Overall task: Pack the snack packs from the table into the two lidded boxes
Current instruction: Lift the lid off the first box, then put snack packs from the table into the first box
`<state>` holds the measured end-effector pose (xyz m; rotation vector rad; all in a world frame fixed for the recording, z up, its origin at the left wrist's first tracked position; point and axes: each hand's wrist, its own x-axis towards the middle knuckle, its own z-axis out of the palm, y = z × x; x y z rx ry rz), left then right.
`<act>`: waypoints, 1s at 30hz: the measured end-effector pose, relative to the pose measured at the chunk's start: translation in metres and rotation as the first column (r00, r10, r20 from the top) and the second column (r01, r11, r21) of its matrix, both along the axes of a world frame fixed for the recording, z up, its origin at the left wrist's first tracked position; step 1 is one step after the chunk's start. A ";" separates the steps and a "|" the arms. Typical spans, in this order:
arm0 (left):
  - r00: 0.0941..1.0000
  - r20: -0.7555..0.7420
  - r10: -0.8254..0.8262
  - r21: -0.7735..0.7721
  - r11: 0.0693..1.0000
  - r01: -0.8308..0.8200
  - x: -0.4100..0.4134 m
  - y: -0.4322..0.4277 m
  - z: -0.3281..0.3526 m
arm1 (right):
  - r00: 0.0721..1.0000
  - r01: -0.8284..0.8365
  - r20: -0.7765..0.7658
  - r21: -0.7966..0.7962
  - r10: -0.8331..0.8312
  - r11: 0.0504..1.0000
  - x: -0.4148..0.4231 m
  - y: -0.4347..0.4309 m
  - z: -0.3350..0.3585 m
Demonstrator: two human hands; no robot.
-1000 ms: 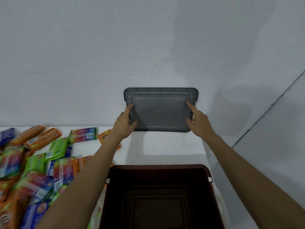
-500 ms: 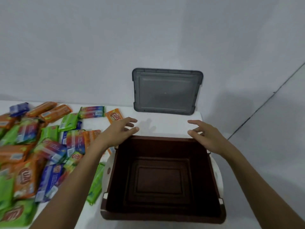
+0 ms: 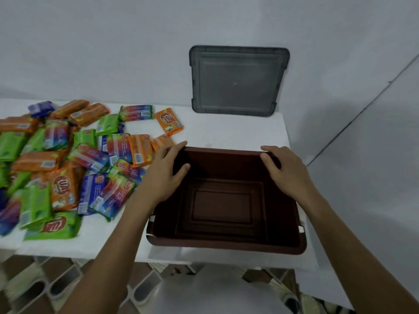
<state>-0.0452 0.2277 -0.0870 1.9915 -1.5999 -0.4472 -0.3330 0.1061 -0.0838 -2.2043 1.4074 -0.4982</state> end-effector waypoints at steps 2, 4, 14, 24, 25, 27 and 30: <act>1.000 -0.007 0.025 -0.010 1.000 -0.025 -0.003 0.012 0.000 | 1.000 0.008 0.004 -0.009 -0.008 1.000 -0.001 0.010 0.000; 0.999 0.000 0.035 -0.033 0.999 -0.035 -0.005 0.021 0.000 | 1.000 0.018 0.005 -0.024 -0.018 1.000 -0.001 0.020 0.000; 0.996 -0.089 0.029 -0.061 0.998 -0.034 -0.001 0.031 -0.005 | 0.999 0.037 -0.012 -0.071 -0.038 0.997 0.000 0.036 0.003; 0.925 -0.378 0.036 0.021 0.999 -0.030 0.061 0.037 0.009 | 0.977 -0.129 -0.194 -0.220 0.086 0.967 0.098 0.034 0.038; 0.948 -0.313 0.056 0.013 0.998 -0.054 0.074 0.037 0.005 | 0.974 -0.168 -0.185 -0.179 0.134 0.970 0.116 0.031 0.037; 0.991 -0.113 0.077 0.031 0.997 -0.074 0.101 0.033 -0.003 | 0.956 -0.246 -0.193 -0.110 0.222 0.963 0.153 0.022 0.035; 0.994 0.088 0.059 0.100 0.993 -0.068 0.138 0.019 -0.015 | 0.894 -0.336 -0.297 0.054 0.336 0.940 0.203 0.002 0.029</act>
